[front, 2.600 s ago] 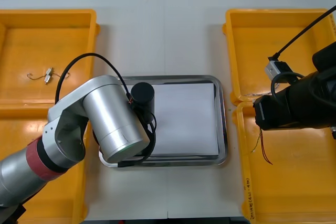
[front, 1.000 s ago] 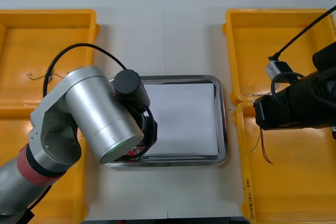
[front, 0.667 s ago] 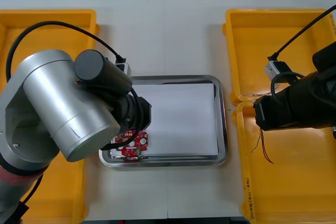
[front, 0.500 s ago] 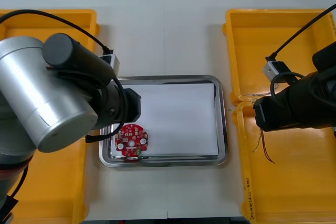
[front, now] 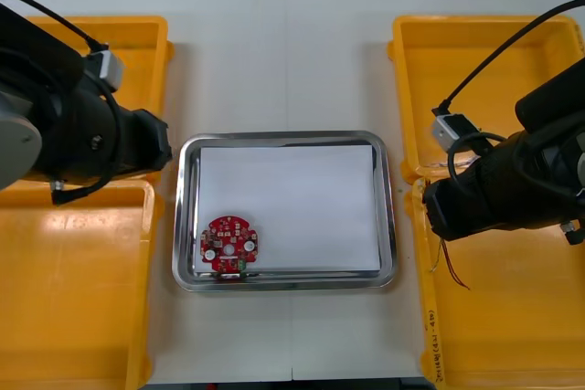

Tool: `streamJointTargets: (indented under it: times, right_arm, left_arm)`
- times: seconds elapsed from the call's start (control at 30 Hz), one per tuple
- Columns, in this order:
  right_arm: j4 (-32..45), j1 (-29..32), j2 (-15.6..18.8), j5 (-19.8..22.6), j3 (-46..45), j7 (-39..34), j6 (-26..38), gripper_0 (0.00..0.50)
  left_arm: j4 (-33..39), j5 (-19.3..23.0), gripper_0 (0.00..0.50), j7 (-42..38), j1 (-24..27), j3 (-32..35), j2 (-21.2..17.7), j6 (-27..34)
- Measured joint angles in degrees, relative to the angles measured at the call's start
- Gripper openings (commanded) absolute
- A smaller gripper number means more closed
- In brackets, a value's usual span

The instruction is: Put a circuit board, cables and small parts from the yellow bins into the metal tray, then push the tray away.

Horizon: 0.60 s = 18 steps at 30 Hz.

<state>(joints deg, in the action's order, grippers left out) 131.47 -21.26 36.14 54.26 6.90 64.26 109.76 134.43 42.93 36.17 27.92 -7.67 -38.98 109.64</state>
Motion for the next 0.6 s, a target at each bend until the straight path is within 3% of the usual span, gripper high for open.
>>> streamJointTargets:
  times: [0.37, 0.6]
  right_arm:
    - [-3.11, -6.25, -0.03, 0.21, 4.76, 13.76, 0.00, 0.000]
    - [-5.71, -12.12, -1.83, -3.62, 11.24, 19.80, 0.00, 0.000]
  left_arm:
    - [-7.11, 4.58, 0.500, 0.19, -0.04, 8.04, -7.54, 0.01]
    - [-13.87, 4.97, 0.500, 6.43, -0.06, 11.87, -9.67, 0.01]
